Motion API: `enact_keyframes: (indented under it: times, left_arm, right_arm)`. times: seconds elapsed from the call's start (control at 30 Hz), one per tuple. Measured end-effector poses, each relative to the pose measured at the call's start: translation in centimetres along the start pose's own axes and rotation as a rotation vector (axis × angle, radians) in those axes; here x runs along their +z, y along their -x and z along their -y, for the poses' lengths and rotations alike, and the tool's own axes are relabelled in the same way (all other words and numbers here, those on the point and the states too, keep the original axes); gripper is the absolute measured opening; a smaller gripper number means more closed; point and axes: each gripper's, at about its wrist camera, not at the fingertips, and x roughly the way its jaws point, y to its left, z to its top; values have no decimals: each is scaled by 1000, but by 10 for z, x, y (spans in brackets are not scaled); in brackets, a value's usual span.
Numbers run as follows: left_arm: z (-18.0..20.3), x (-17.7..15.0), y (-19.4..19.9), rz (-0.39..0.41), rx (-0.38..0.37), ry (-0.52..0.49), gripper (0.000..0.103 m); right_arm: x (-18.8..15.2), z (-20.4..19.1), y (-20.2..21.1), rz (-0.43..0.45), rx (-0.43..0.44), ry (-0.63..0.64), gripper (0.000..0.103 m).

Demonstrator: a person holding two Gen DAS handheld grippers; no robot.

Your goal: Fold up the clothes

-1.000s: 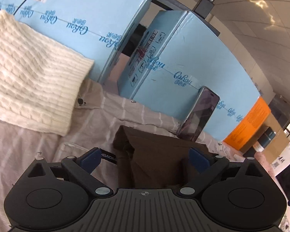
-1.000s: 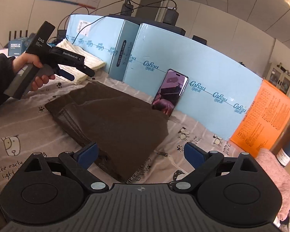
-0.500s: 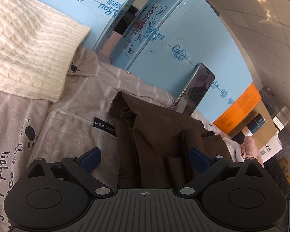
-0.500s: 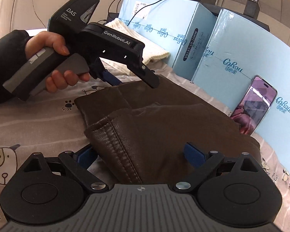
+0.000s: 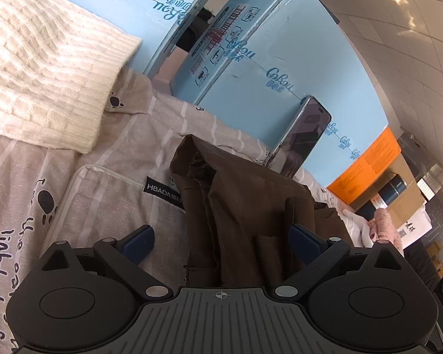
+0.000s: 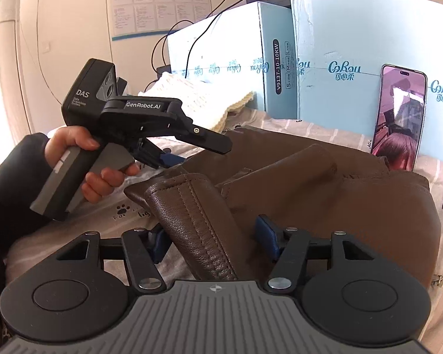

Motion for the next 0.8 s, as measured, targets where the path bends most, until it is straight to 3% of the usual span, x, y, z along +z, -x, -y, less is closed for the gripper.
enact_keyframes:
  times: [0.13,0.2,0.27,0.33,0.5,0.6,0.67,0.8]
  left_arm:
    - [-1,1,0,0,-2,1,99]
    - [-1,0,0,0,-2,-1,99]
    - [0,0,0,1,-2,-2,99]
    - [1,-1,0,1,-2,-4,99]
    - [1,-2,1,6,-14,-8,99]
    - [0,-2,2,14,-27,0,99]
    - [-1,-2,3,22,-35,7,99]
    - [-3,-1,6,48,-46,23,99]
  right_arm:
    - [1,8,5,17,28,-63,59]
    - [0,8,12,32,15,-61,66]
    - [-1,5,12,28,-51,-36,78]
    - [1,-1,5,11,-94,-5,81]
    - [4,-15,-10,-24,-191,41,81]
    - [6,-16,-12,-27,-238,21,57]
    - [6,-15,-6,-4,-243,6,30]
    - [10,-20,13,81,-256,4,21]
